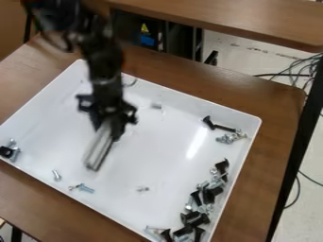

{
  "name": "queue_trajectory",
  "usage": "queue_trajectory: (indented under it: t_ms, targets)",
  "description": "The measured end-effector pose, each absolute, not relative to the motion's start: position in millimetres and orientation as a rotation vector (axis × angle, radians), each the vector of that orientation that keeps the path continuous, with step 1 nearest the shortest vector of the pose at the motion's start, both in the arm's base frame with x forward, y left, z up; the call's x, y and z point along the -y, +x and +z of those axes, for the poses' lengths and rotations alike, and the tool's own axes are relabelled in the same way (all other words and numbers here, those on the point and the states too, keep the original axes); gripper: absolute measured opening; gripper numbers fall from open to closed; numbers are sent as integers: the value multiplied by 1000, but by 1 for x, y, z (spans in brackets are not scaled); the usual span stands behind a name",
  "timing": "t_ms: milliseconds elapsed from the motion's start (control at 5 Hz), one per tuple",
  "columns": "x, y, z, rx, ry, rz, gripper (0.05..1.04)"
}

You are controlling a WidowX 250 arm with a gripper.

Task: Sweep into pile

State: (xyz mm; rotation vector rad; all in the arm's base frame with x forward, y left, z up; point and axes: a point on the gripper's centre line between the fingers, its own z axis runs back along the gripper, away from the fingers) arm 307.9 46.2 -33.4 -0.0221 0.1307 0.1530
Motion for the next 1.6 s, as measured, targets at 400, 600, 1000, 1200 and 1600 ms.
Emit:
queue_trajectory:
  t_ms: [400,600,1000,1200,1600]
  targets:
    - [-57,303,-41,-140,-53,173,555]
    - [-55,302,-40,-145,-68,145,866]
    - [-52,305,8,-155,-39,157,1007]
    - [-37,311,28,-157,17,131,999]
    - [39,325,33,-131,17,-113,999]
